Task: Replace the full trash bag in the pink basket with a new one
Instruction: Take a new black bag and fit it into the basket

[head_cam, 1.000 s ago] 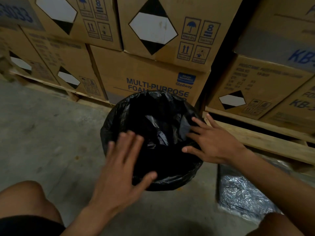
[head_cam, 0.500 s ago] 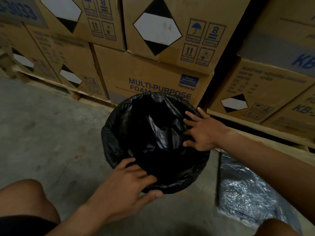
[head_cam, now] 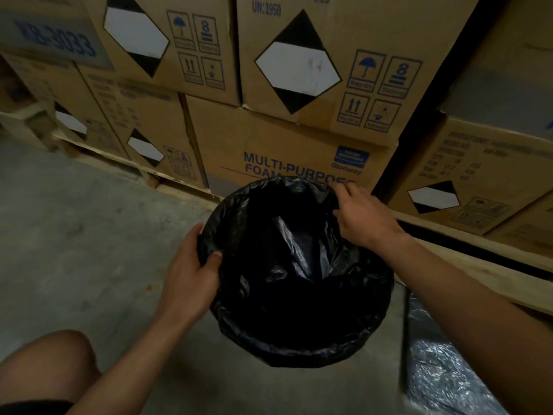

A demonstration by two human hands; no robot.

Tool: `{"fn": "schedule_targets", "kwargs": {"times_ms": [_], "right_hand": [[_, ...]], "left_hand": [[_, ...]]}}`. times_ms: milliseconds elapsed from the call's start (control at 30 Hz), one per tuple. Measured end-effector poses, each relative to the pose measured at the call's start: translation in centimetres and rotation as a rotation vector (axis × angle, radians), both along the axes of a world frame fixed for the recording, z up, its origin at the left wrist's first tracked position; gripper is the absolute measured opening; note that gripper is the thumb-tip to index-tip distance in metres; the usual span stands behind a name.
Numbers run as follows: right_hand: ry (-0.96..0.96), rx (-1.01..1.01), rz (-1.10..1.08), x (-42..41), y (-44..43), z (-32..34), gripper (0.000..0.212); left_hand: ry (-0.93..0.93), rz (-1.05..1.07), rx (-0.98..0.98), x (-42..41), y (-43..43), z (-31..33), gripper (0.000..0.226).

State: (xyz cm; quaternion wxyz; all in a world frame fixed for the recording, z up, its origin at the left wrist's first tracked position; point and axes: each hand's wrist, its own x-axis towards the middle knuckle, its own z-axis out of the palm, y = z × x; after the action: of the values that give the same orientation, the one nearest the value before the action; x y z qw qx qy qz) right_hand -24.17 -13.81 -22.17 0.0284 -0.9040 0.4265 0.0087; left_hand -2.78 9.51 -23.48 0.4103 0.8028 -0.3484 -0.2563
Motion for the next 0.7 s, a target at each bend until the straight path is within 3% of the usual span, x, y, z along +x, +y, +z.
{"fn": "schedule_targets", "kwargs": {"times_ms": [133, 300, 433, 567, 700], "right_hand": [[-0.085, -0.032, 0.097, 3.6, -1.3, 0.0, 0.055], [0.062, -0.033, 0.037, 5.1, -2.8, -1.4, 0.046], [0.071, 0.06, 0.033, 5.1, -2.9, -1.1, 0.063], [-0.069, 0.095, -0.007, 2.3, 0.0, 1.1, 0.079], [-0.299, 0.228, -0.197, -2.7, 4.6, 2.7, 0.075]], "left_hand": [[-0.04, -0.036, -0.009, 0.7, -2.1, 0.5, 0.059], [-0.039, -0.11, 0.069, 1.5, -3.4, 0.4, 0.063], [0.004, -0.083, 0.097, 1.8, -3.3, -0.1, 0.063], [0.034, 0.118, -0.017, 1.3, -2.0, -0.2, 0.072], [0.183, -0.024, -0.037, 0.3, -0.3, -0.8, 0.068]]}}
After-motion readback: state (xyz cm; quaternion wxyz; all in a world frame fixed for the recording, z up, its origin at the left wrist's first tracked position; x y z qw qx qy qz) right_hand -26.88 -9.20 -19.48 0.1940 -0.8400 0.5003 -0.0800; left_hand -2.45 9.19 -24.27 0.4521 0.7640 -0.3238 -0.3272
